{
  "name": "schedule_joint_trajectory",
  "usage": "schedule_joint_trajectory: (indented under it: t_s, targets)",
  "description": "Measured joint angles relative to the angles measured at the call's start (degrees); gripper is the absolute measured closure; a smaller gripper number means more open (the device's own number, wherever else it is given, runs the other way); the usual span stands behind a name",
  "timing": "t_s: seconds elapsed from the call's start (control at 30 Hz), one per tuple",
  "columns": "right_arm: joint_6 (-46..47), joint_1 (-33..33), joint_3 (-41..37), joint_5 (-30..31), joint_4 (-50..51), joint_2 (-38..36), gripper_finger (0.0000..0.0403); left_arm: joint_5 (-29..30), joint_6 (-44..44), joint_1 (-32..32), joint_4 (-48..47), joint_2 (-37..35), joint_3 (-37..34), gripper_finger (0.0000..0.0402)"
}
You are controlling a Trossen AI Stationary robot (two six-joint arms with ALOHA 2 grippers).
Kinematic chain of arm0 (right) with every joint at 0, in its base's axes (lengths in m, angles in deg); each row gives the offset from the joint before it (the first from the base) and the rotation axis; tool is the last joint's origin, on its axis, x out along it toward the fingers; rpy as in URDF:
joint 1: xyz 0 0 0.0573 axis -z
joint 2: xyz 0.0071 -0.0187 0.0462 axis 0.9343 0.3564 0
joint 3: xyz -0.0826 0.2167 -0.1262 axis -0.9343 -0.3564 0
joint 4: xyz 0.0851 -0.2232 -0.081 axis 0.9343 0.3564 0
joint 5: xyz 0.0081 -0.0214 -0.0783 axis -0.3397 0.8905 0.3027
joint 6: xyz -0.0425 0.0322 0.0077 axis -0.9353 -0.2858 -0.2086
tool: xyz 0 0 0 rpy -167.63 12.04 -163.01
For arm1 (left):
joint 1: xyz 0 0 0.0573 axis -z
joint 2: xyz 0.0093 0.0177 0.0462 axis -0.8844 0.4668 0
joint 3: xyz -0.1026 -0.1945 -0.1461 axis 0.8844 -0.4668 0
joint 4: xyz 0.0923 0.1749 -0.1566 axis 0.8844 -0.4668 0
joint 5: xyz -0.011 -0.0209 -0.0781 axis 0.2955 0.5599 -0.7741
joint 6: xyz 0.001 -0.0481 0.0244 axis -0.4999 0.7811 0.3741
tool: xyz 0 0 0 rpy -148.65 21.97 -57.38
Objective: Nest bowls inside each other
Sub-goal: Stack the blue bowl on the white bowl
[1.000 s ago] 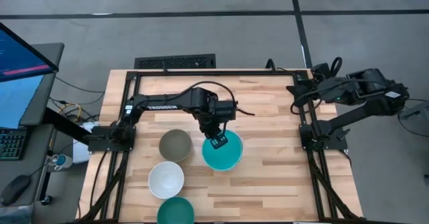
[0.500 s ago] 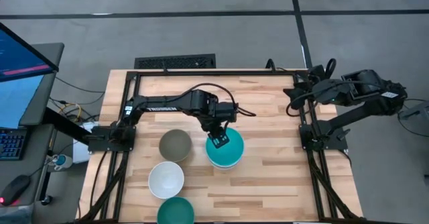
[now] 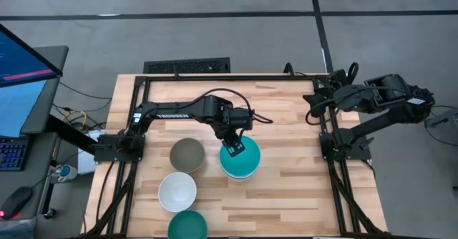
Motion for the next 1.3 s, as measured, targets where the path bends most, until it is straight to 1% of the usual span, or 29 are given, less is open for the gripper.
schedule_joint_trajectory:
  t_s: [0.17,0.27,0.37,0.47,0.57,0.63,0.73,0.93,1.0,1.1,1.3]
  targets:
    - [-0.4,0.0,0.0,0.0,0.2,0.0,0.0097,0.8,0.2,0.0,0.0,0.0,0.0,0.0375]
    - [-0.4,0.0,0.0,0.0,0.4,0.0,0.0097,0.7,1.0,0.0,0.2,0.0,0.5,0.0396]
    - [-0.5,0.0,0.0,0.1,0.4,0.0,0.0097,0.7,0.9,0.0,0.1,0.0,2.7,0.0391]
    - [-0.8,0.0,0.0,0.1,0.4,0.0,0.0097,0.1,0.4,0.0,1.7,-0.6,2.7,0.0369]
    - [-0.8,0.0,0.0,0.1,0.7,0.0,0.0097,-3.5,0.1,-0.3,1.2,-1.1,2.7,0.0346]
    - [-0.8,0.0,0.0,0.2,1.1,0.0,0.0097,-5.2,0.6,-0.3,0.5,-1.1,2.7,0.0337]
    - [-0.8,0.0,0.0,0.2,1.5,0.0,0.0097,-6.5,0.6,-0.4,-0.1,-1.1,2.7,0.0342]
    - [-0.8,0.0,0.0,0.3,1.5,0.0,0.0097,-6.9,0.7,-0.4,-0.1,-1.1,2.7,0.0392]
    - [-0.8,0.0,0.0,0.6,1.5,0.0,0.0097,-6.8,0.7,-0.4,-0.1,-1.1,2.7,0.0397]
    - [-0.8,0.0,0.0,0.6,1.5,0.0,0.0097,-6.1,0.7,-0.4,0.2,-1.0,2.4,0.0391]
    - [-0.8,0.0,0.0,0.6,1.5,0.0,0.0097,-5.1,0.6,-0.5,0.8,-1.0,-0.8,0.0363]
